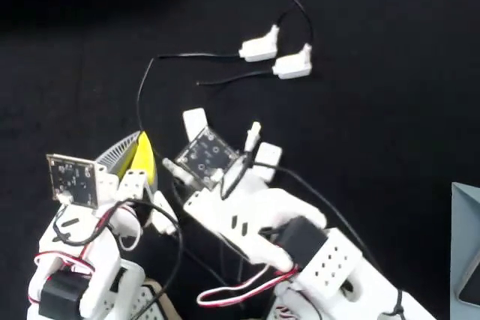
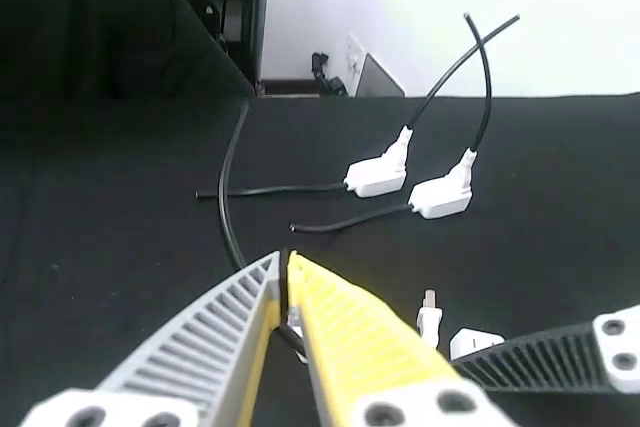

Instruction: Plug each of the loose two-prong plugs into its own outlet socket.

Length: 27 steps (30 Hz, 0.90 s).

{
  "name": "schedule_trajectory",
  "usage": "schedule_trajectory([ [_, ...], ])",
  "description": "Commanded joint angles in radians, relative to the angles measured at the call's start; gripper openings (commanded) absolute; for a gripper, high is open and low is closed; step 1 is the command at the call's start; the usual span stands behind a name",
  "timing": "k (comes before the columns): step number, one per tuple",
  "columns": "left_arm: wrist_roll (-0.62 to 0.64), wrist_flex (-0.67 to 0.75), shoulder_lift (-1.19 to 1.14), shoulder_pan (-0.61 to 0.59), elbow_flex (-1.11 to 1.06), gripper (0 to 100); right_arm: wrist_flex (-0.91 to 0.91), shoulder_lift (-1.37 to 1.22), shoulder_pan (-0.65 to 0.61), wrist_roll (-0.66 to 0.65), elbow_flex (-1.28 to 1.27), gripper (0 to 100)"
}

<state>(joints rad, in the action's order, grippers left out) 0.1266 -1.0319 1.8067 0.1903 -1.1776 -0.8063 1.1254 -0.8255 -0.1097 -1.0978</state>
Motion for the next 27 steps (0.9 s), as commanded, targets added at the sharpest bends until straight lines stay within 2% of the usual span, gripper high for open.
schedule_trajectory([
  [1,0.000,-0.009,-0.005,0.004,0.059,3,0.029,0.027,0.069,0.000,0.021,1.1],
  [3,0.000,-0.009,-0.005,0.001,0.050,3,0.034,0.027,0.101,0.000,0.054,1.1],
  [9,0.006,-0.002,-0.006,-0.113,0.045,3,-0.005,0.027,0.112,0.002,0.133,1.1],
  [12,0.006,0.032,-0.006,-0.114,-0.004,3,-0.006,0.028,0.107,0.003,0.140,1.1],
  [19,0.006,0.235,-0.006,-0.114,-0.159,3,-0.064,0.028,-0.040,0.064,0.191,1.1],
  [25,0.008,0.239,-0.006,-0.108,-0.154,3,-0.072,0.028,-0.127,0.071,0.182,1.1],
  [27,0.008,0.235,-0.006,-0.071,-0.143,3,-0.074,0.027,-0.152,0.064,0.173,1.1],
])
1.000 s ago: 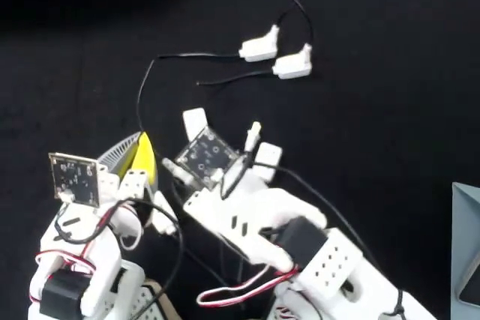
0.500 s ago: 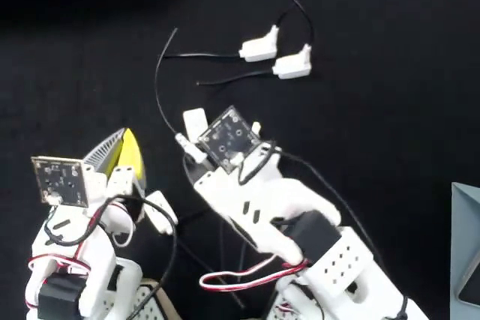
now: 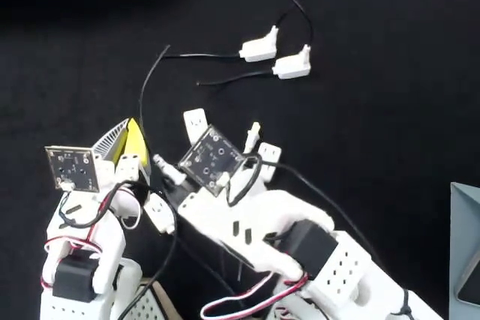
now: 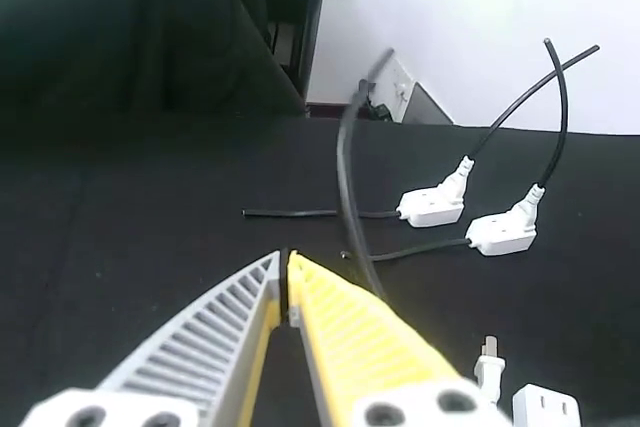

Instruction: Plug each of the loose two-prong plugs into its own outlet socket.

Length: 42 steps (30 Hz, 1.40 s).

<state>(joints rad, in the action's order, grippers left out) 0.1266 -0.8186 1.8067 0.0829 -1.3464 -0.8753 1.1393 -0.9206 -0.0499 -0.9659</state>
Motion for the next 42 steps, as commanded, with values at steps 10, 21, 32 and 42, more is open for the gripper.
schedule_trajectory([
  [10,0.000,-0.193,-0.005,0.236,0.194,3,0.002,0.012,-0.066,0.003,-0.012,1.1],
  [21,-0.002,-0.221,-0.005,0.254,0.219,3,0.000,0.013,-0.063,0.003,-0.036,1.1],
  [32,-0.109,-0.222,-0.005,0.309,0.186,3,-0.005,0.007,0.006,0.005,-0.048,1.1],
  [42,-0.133,-0.219,-0.005,0.315,0.183,3,-0.003,0.013,0.012,0.009,-0.082,1.1],
])
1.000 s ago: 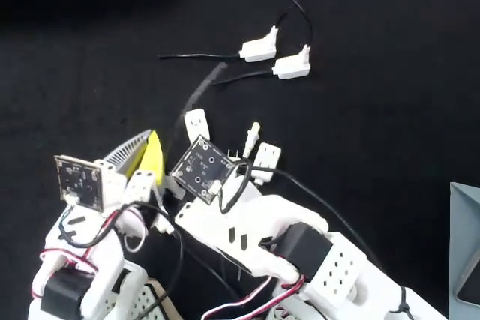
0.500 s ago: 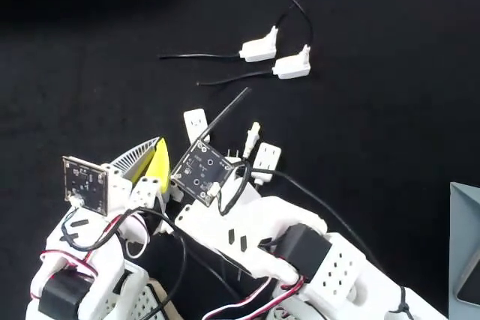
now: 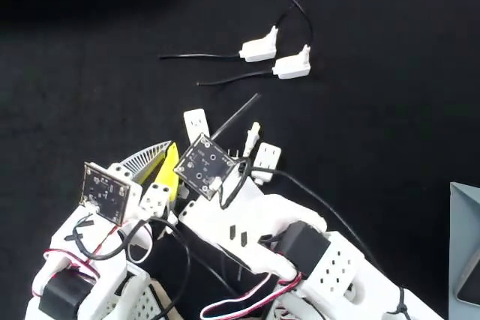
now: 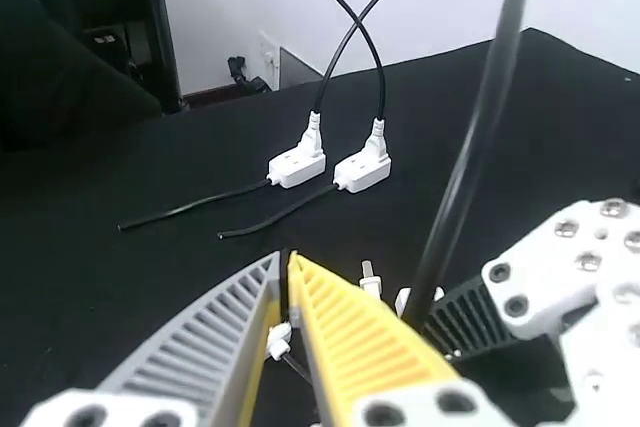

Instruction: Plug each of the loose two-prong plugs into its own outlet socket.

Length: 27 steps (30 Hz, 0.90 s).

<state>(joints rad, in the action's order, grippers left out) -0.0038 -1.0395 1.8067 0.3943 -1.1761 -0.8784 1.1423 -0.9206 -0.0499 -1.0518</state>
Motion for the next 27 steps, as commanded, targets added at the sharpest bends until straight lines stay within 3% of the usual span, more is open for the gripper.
schedule_trajectory([
  [1,-0.003,0.003,-0.005,-0.001,0.016,3,0.000,0.010,0.015,0.009,0.002,1.1],
  [9,0.107,-0.035,-0.018,-0.248,0.082,5,0.000,0.010,0.269,0.003,0.007,1.1],
  [15,0.103,-0.083,-0.104,-0.269,0.099,7,0.008,0.010,0.445,-0.023,0.021,1.1],
  [24,0.103,-0.078,-0.658,-0.265,0.363,8,0.041,0.008,0.511,-0.026,0.010,1.1],
  [27,0.074,-0.081,-0.852,-0.271,0.466,16,0.052,0.010,0.520,-0.026,0.001,1.1],
])
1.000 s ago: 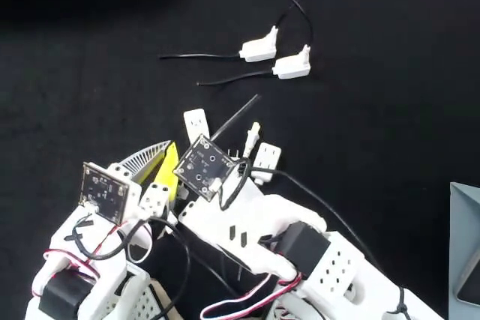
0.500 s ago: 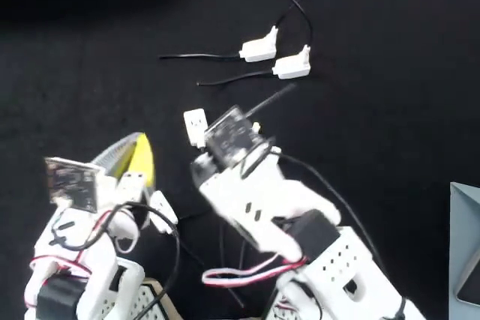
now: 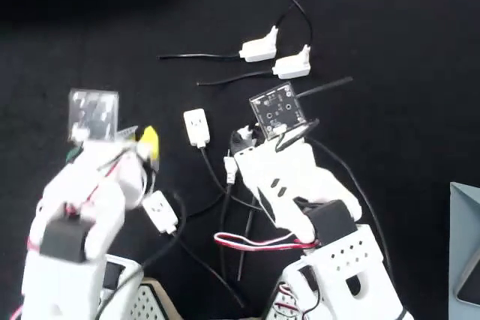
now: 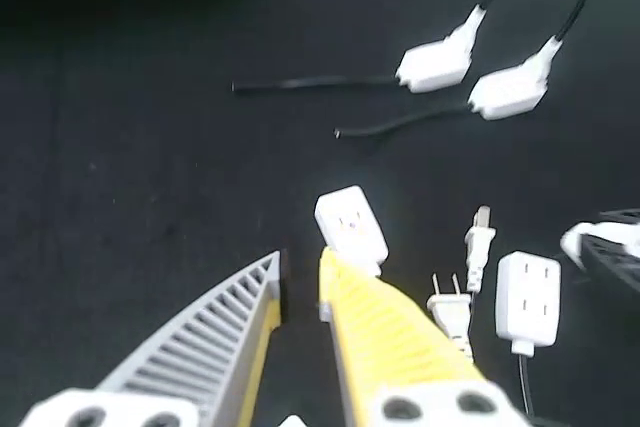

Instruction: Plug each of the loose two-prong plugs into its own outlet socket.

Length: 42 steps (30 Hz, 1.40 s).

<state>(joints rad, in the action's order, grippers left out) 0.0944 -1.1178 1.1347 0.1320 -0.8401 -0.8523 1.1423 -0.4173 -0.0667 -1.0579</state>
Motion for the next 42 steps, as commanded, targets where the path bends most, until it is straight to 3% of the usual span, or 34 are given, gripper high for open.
schedule_trajectory([
  [1,-0.029,-0.005,-0.239,-0.008,0.159,21,0.028,0.010,0.018,-0.009,0.005,1.1],
  [4,-0.012,0.002,-0.417,-0.008,0.234,27,0.025,0.010,0.015,-0.009,0.005,1.1],
  [12,0.029,0.184,-0.876,0.002,0.401,27,0.026,0.010,0.014,-0.009,-0.007,1.1],
  [22,0.032,0.199,-1.303,0.058,0.622,24,0.029,0.010,0.014,-0.011,-0.010,1.1],
  [33,0.034,0.206,-1.433,0.062,0.716,23,0.029,0.010,-0.054,-0.011,-0.025,1.1],
  [38,0.034,0.187,-1.427,0.036,0.737,9,0.029,0.010,-0.051,-0.011,-0.025,1.1],
  [42,0.026,0.087,-1.376,0.015,0.805,3,0.029,0.010,-0.051,-0.011,-0.025,1.1],
])
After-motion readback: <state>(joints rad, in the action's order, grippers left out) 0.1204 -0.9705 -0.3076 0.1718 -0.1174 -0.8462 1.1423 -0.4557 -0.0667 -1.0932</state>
